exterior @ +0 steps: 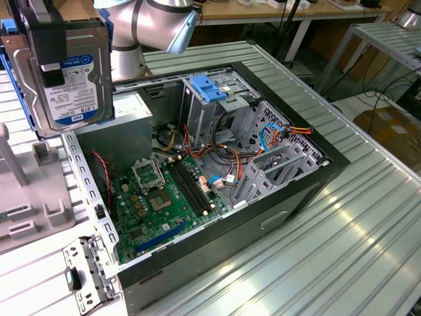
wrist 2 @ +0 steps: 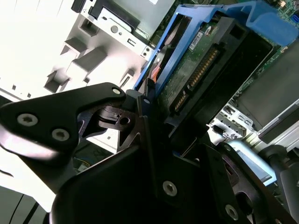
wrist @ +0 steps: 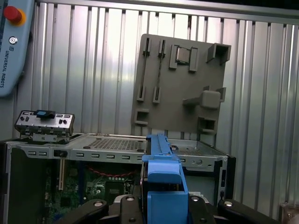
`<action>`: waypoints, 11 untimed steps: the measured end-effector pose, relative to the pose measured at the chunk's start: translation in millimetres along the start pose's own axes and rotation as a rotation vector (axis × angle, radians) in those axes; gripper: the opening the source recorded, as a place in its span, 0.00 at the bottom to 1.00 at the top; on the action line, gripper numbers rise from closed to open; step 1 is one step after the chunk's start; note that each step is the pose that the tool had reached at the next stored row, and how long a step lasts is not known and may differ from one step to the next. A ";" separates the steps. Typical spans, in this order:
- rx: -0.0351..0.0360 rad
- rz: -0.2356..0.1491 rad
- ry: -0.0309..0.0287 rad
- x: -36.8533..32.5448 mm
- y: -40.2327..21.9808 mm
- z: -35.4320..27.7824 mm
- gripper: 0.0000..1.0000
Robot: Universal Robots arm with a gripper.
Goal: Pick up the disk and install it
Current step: 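Pick up the disk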
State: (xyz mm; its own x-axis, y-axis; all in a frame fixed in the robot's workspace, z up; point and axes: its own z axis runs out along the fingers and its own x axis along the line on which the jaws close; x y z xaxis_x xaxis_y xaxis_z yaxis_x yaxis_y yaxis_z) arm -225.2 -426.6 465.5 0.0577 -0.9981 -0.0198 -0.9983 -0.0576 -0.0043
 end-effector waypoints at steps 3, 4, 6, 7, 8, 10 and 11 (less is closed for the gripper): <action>-0.0002 0.000 0.0000 0.8 -3.8 0.0 0.36; -0.0004 0.000 0.0000 1.0 -4.9 0.0 0.36; -0.0005 0.000 0.0000 1.4 -7.1 0.0 0.36; -0.0005 0.000 -0.0001 1.6 -8.1 0.0 0.36; -0.0007 0.000 0.0000 1.8 -9.0 0.0 0.36; -0.0009 0.000 0.0000 2.3 -11.5 0.0 0.36; -0.0010 0.000 0.0000 2.5 -13.0 0.0 0.36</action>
State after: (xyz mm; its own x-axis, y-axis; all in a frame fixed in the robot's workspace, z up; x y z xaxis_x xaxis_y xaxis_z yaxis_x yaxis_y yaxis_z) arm -212.1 -428.4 465.5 0.0577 -0.9981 -0.0199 -0.9983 -0.0576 -0.0033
